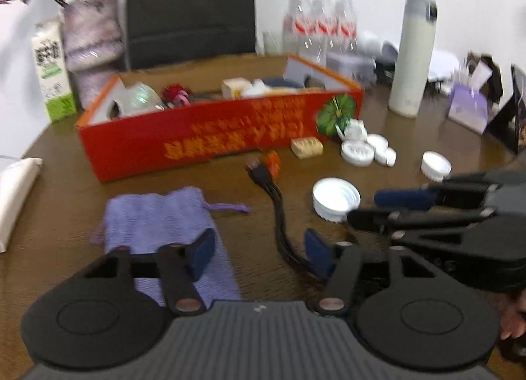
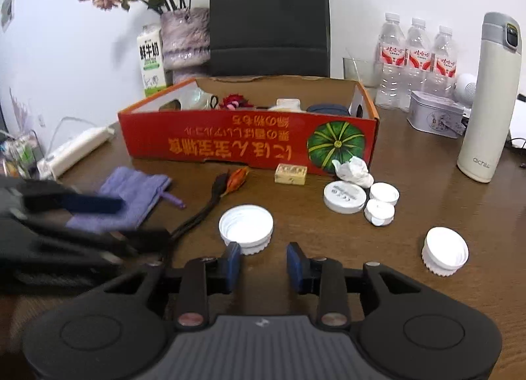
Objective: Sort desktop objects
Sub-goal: 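Move both tools back over the black cable and white caps, then grasp the black cable with the left tool while the right tool grasps a white cap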
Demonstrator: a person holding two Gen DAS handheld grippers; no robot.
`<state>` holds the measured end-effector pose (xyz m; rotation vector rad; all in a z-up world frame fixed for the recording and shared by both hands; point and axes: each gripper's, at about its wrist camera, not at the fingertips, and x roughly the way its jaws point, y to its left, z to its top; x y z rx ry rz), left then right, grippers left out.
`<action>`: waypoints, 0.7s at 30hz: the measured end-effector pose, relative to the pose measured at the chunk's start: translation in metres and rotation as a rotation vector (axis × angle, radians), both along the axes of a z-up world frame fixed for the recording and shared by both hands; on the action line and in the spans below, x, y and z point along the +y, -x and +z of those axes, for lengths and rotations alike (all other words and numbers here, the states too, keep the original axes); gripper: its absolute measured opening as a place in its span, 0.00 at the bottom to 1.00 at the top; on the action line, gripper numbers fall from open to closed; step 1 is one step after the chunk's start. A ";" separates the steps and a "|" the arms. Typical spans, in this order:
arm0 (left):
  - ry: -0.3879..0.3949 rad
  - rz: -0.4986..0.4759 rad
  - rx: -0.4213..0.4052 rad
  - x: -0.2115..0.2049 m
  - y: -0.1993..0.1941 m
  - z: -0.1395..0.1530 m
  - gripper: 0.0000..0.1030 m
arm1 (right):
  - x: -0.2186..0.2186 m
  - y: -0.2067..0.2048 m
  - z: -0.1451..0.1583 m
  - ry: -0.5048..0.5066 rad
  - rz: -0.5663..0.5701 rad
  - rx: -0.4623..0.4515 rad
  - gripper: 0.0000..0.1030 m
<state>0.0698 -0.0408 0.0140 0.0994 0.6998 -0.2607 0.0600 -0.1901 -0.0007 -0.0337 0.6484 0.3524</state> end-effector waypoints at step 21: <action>0.022 0.069 -0.175 0.021 0.036 0.047 0.02 | 0.024 -0.028 0.002 0.032 0.055 0.001 0.37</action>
